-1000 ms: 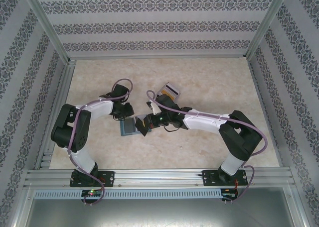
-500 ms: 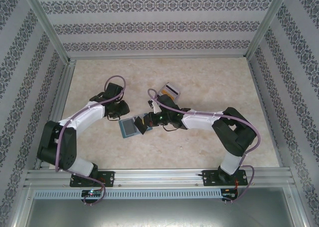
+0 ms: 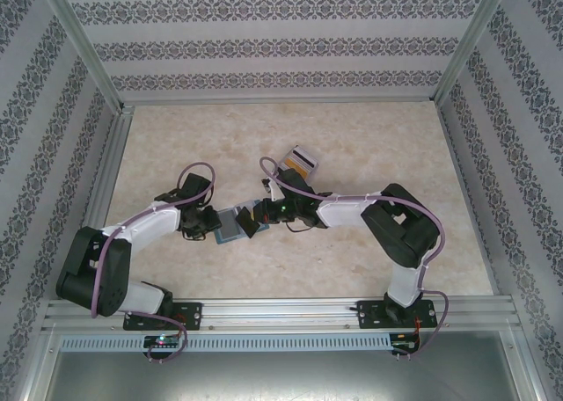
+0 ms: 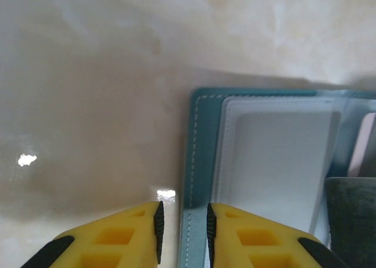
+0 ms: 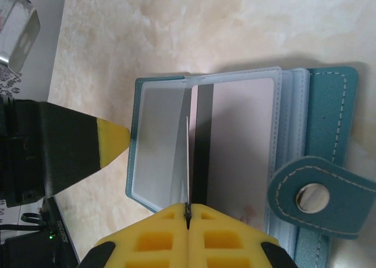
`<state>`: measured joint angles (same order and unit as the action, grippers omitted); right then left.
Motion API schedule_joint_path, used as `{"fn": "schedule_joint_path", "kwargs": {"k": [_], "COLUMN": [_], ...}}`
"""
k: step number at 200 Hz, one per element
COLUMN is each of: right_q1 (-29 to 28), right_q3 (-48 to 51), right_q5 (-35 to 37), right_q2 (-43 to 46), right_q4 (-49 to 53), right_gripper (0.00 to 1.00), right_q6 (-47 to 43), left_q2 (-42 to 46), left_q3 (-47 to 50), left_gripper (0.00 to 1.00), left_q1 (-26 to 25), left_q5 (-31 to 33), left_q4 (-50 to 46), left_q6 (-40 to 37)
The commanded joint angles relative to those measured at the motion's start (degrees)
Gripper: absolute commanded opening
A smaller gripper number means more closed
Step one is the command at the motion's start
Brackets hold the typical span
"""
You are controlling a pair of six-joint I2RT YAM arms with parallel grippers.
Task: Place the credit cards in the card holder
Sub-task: Insert the credit card into the card slot.
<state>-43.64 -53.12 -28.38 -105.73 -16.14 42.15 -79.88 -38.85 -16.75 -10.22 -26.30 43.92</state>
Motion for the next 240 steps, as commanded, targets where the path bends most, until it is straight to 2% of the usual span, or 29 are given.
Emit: {"fn": "schedule_joint_path", "kwargs": {"k": [1,240], "right_q1": [0.04,-0.86], "right_q3": [-1.15,-5.99], "right_q5": [-0.73,1.74], "right_q2": [-0.65,-7.29], "right_q4": [-1.91,-3.91], "right_gripper": [0.05,0.06], "right_q6": [0.53,1.61], "left_q2": [-0.35,-2.32], "left_q3": [0.79,2.22], "left_gripper": [0.28,0.21], "left_q1": [0.47,0.45], "left_q5": [-0.55,-1.48], "left_q4": [2.13,4.25], "left_q6": [1.55,1.59]}}
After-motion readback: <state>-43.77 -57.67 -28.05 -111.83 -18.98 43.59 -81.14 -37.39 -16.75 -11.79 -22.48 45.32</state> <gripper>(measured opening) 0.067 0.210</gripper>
